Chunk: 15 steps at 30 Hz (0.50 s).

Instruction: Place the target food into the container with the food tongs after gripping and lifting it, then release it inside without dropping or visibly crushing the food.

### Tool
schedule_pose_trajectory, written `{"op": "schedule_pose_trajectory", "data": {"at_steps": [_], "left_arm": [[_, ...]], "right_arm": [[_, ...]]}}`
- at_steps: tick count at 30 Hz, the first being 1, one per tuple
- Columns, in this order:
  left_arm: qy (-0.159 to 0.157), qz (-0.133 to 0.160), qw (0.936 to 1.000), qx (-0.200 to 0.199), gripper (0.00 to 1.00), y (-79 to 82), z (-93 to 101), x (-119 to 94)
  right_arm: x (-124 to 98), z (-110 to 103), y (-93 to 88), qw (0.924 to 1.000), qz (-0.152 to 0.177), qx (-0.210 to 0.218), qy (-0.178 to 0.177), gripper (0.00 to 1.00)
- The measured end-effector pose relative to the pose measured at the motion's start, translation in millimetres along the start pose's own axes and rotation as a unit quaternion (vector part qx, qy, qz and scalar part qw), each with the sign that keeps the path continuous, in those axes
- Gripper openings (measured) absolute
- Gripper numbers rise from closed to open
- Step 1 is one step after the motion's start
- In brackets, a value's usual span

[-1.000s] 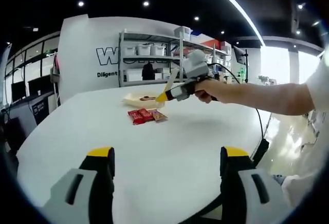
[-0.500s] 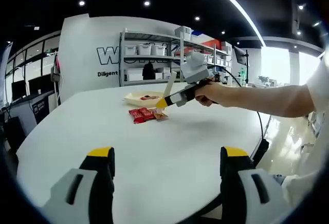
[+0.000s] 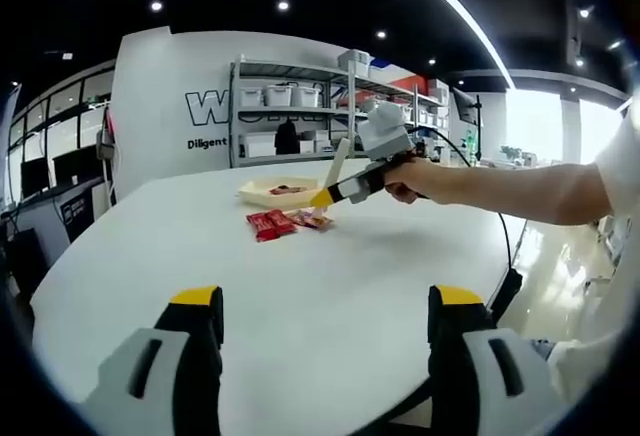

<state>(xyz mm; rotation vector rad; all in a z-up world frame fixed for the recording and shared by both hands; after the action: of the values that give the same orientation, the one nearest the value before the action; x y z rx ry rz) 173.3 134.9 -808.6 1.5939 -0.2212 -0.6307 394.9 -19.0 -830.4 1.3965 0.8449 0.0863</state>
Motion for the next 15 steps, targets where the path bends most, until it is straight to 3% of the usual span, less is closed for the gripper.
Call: {"op": "schedule_pose_trajectory", "data": {"at_steps": [6, 15], "left_arm": [[-0.002, 0.001, 1.0000, 0.002, 0.82, 1.7, 2.2, 1.4], [0.001, 0.000, 1.0000, 0.000, 0.82, 0.1, 0.7, 1.0]], "right_arm": [[-3.1, 9.5, 0.1, 0.9999, 0.002, 0.009, -0.005, 0.17], [6.2, -10.4, 3.8, 0.9999, 0.002, 0.001, 0.016, 0.18]]}}
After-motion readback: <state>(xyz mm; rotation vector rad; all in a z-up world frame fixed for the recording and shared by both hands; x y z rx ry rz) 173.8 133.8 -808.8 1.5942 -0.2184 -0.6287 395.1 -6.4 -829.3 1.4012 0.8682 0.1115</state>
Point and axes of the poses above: the point that each gripper's makers call its tool centre point, and the gripper's own axes: x roughly forward along the fingers, z roughly to its right, y roughly out of its top, the point moved 1 cm from there along -x, roughly backward along the fingers, and after that the axes turned 2 degrees about y, right-handed, at the moved point
